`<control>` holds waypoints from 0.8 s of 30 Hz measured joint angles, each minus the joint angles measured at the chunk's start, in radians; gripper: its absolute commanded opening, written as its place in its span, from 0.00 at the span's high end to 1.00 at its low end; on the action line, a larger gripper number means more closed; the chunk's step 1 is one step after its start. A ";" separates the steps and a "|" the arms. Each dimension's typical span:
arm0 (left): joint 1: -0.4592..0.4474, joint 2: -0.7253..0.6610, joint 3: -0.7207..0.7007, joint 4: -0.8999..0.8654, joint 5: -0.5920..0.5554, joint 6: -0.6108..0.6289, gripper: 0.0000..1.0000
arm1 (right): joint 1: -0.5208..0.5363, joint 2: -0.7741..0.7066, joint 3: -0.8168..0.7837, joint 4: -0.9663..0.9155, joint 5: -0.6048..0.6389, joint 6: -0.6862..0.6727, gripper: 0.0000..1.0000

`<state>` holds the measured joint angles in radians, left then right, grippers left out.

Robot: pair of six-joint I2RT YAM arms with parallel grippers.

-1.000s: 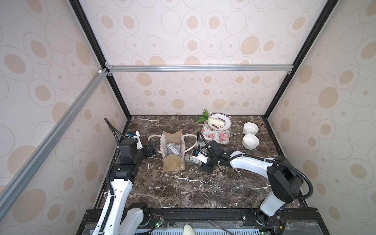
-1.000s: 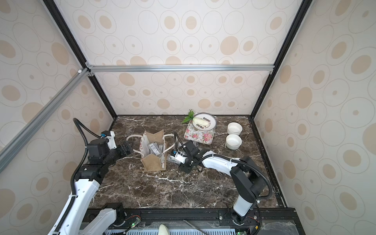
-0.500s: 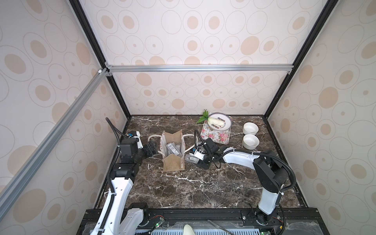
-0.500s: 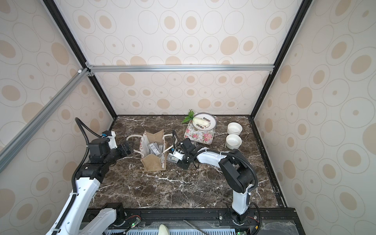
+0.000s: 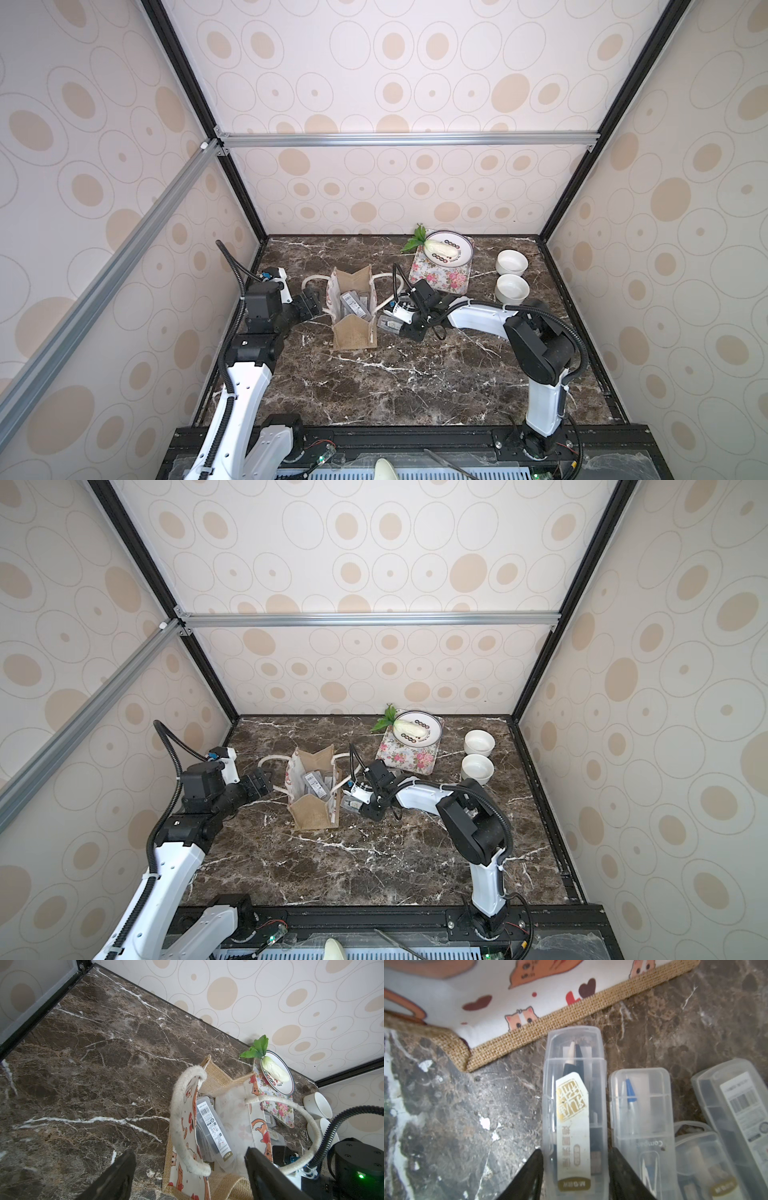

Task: Put the compass set into the canvas bag
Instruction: Pick up the compass set at the center of the board.

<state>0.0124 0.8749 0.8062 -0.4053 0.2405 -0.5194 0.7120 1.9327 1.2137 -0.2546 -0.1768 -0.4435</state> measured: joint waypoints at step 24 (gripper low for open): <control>-0.002 -0.014 -0.008 0.002 0.001 0.000 0.16 | 0.016 -0.119 -0.089 -0.152 0.077 0.057 0.53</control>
<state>0.0109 0.8608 0.7986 -0.4030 0.2413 -0.5198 0.7284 1.8137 1.1248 -0.4065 -0.1001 -0.3866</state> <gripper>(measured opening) 0.844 0.465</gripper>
